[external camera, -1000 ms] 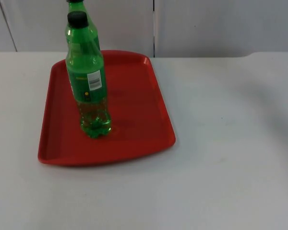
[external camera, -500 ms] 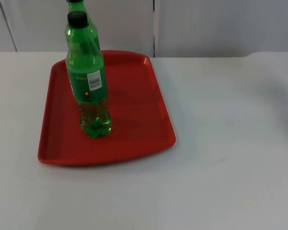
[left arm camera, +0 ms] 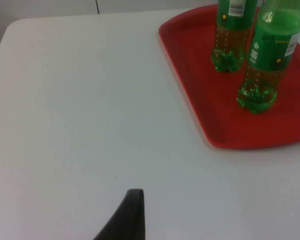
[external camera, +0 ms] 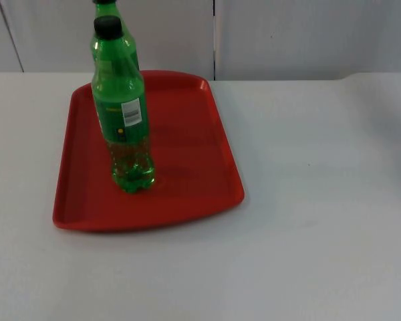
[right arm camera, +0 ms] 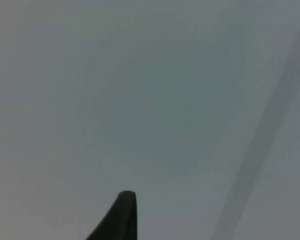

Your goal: Place the bottle upright on the tray.

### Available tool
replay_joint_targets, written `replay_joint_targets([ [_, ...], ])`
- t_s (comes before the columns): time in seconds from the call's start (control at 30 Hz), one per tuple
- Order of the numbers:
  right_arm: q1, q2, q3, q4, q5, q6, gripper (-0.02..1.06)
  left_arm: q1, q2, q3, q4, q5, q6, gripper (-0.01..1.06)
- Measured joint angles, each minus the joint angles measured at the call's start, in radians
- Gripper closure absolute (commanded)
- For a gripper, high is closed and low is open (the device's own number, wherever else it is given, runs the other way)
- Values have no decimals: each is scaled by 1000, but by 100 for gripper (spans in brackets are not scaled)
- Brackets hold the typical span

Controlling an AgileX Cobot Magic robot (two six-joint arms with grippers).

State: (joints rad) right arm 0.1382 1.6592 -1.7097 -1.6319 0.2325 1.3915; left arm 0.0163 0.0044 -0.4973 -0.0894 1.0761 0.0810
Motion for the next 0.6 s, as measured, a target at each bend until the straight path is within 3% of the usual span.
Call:
replay_joint_targets([
  [0.13, -18, -15, 0, 364, 323, -450, 0, 0, 0, 0, 0, 0, 0, 0],
  [0.17, -18, -15, 0, 364, 323, -450, 0, 0, 0, 0, 0, 0, 0, 0],
  [0.23, -43, -15, 0, 625, 435, -660, 0, 0, 0, 0, 0, 0, 0, 0],
  [0.33, -74, -17, 5, 1011, 506, -986, 0, 0, 0, 0, 0, 0, 0, 0],
  [0.37, -74, -17, 5, 1011, 506, -986, 0, 0, 0, 0, 0, 0, 0, 0],
  [0.4, -79, -20, 17, 1126, 514, -1076, 0, 0, 0, 0, 0, 0, 0, 0],
  [0.5, -79, -59, 72, 1312, 528, -1216, 0, 0, 0, 0, 0, 0, 0, 0],
  [0.6, -79, -101, 127, 1365, 524, -1262, 0, 0, 0, 0, 0, 0, 0, 0],
])
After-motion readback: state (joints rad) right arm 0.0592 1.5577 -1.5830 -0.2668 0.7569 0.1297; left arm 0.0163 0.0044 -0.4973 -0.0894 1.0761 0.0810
